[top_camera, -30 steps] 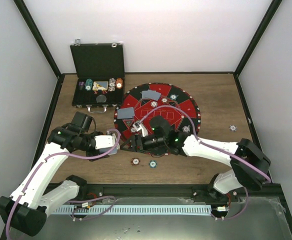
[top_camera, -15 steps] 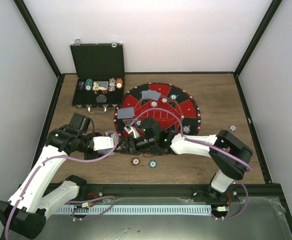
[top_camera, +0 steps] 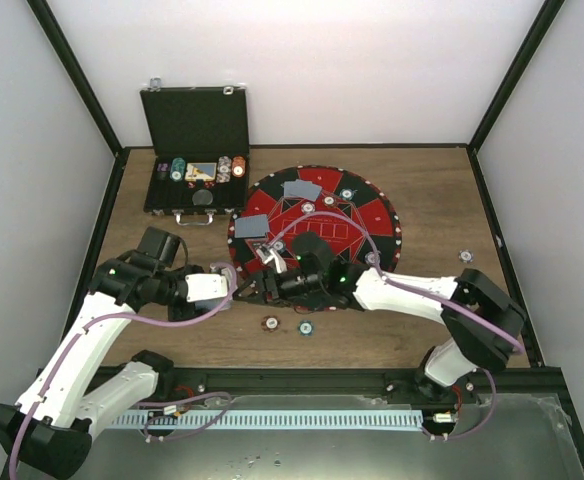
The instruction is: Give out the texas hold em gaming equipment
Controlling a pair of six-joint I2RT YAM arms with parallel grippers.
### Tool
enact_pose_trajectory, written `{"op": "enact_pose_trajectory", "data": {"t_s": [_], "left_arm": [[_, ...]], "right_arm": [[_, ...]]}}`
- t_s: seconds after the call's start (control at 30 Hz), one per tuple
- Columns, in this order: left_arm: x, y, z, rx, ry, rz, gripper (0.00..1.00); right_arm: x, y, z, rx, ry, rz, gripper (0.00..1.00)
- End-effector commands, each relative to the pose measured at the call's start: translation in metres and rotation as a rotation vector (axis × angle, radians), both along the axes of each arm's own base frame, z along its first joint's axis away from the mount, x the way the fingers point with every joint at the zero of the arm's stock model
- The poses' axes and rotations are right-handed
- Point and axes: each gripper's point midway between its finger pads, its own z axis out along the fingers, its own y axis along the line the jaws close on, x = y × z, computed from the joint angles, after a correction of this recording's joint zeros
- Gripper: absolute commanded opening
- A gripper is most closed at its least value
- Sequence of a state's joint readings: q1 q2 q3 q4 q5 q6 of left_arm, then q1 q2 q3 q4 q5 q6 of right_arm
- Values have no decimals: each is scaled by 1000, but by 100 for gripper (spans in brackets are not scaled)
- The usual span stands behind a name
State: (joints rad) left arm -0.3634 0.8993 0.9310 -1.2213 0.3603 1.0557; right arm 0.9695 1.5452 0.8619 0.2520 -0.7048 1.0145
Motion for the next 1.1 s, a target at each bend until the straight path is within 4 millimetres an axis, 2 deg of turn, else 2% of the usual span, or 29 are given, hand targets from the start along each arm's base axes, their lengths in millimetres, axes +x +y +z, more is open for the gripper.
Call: {"op": "enact_pose_trajectory", "data": {"t_s": [0.0,0.23,0.43,0.63,0.9,1.07], "left_arm": [[-2,-4,5,-24,-13,-29,8],[-1,-7,9,-40,-8,-24,8],[-1,-7,10,-39,-6,-22,8],[-1,-7,11,-39,-8,-23,8],[-1,-5,11,-29,-9,-22,8],[1,-5,12,-27,-8,-19,8]], "right_arm": [[1,-1,25,61,-41,0,76],[-1,25,32,94,-43,52,76],[-1,38,32,116,-38,80,76],[-2,49,23,127,-13,100,74],[-7,68,23,174,-7,163,73],[-5,79,6,143,30,190,70]]}}
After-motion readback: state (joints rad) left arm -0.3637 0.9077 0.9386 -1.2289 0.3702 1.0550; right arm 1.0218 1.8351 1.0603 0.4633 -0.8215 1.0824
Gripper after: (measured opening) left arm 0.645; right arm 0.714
